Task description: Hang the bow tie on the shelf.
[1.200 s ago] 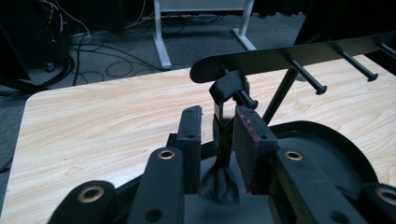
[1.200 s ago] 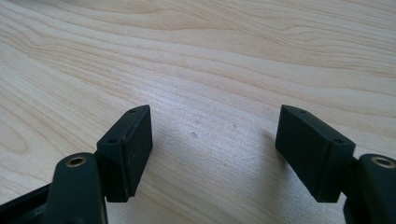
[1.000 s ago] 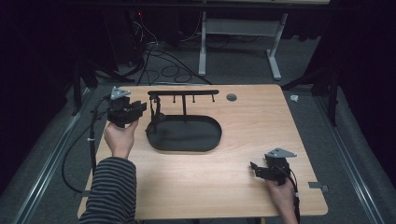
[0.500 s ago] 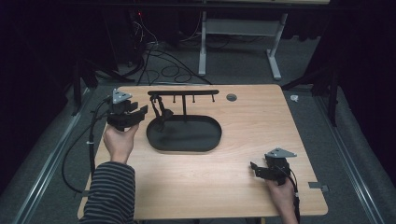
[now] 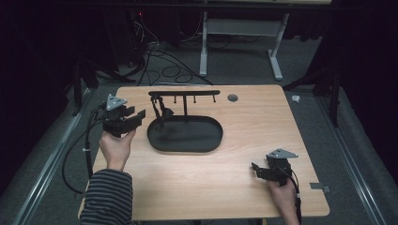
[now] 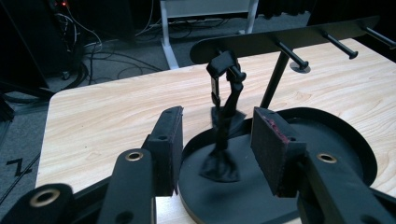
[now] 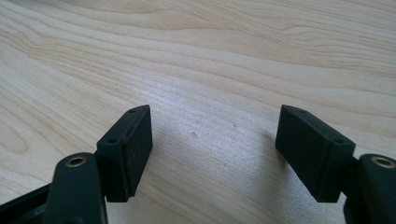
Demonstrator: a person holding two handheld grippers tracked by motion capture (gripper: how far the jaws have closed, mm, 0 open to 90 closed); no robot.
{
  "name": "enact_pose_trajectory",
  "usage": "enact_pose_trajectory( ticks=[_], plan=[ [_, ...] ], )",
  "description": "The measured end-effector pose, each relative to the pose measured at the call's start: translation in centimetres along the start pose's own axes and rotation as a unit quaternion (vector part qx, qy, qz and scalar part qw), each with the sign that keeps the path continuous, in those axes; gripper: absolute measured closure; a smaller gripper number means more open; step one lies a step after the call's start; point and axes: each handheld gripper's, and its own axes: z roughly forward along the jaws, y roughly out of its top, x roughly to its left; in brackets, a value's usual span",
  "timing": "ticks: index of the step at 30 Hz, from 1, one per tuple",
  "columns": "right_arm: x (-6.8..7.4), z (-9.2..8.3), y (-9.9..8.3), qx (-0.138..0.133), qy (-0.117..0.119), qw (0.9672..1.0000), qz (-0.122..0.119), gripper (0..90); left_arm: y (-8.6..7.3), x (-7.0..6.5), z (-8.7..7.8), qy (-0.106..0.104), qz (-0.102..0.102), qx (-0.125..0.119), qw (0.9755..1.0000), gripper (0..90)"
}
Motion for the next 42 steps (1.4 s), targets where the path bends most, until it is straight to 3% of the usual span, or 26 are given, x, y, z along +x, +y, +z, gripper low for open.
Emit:
enact_pose_trajectory(
  ticks=[24,30,42],
  plan=[
    [0.0,0.0,0.0,0.000,0.000,1.0000,0.000,28.7,-1.6,0.3,-1.5,-0.008,-0.011,-0.002,0.9999,50.7],
    [0.0,0.0,0.0,0.000,0.000,1.0000,0.000,28.7,-1.9,0.4,-1.9,-0.017,-0.026,-0.007,0.9995,50.6],
    [0.0,0.0,0.0,0.000,0.000,1.0000,0.000,28.7,-2.7,0.5,-2.6,-0.022,-0.036,-0.011,0.9990,50.1]
  ],
)
